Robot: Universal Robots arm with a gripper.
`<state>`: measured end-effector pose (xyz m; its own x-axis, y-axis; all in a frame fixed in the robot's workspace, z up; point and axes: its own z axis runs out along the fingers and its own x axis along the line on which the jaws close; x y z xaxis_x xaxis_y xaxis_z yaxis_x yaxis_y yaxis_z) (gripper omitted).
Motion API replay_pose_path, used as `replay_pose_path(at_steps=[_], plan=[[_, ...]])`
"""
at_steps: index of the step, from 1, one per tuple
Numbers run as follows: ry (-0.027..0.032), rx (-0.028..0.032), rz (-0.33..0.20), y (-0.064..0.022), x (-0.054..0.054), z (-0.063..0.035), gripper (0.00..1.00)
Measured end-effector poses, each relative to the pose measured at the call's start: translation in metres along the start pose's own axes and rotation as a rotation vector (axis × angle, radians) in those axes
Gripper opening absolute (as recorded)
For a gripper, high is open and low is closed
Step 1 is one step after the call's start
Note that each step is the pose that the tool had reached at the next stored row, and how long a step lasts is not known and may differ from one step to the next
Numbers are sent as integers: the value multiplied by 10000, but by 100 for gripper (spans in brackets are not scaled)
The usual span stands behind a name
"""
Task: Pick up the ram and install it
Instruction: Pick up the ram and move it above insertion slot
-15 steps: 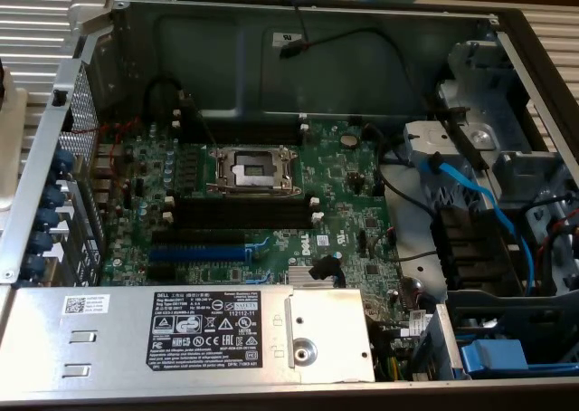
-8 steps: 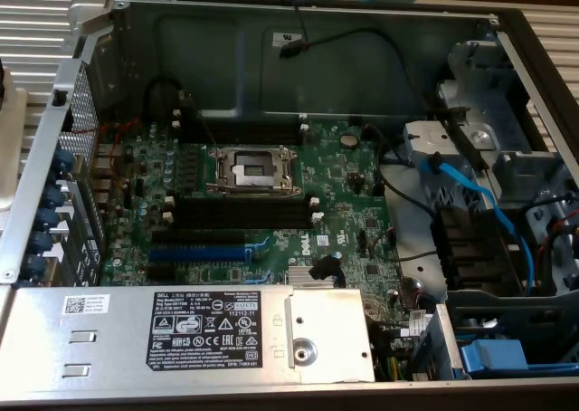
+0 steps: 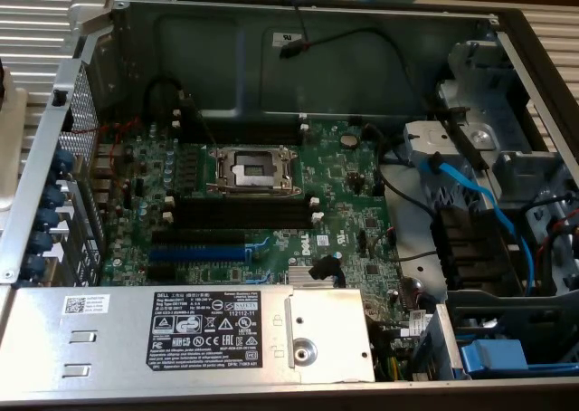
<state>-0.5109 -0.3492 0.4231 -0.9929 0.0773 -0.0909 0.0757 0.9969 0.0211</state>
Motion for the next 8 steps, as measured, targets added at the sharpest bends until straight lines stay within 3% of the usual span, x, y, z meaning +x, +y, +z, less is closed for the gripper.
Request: replay_pose_path(at_steps=[8], plan=[[139, 11, 2, 0, 0, 0, 10]])
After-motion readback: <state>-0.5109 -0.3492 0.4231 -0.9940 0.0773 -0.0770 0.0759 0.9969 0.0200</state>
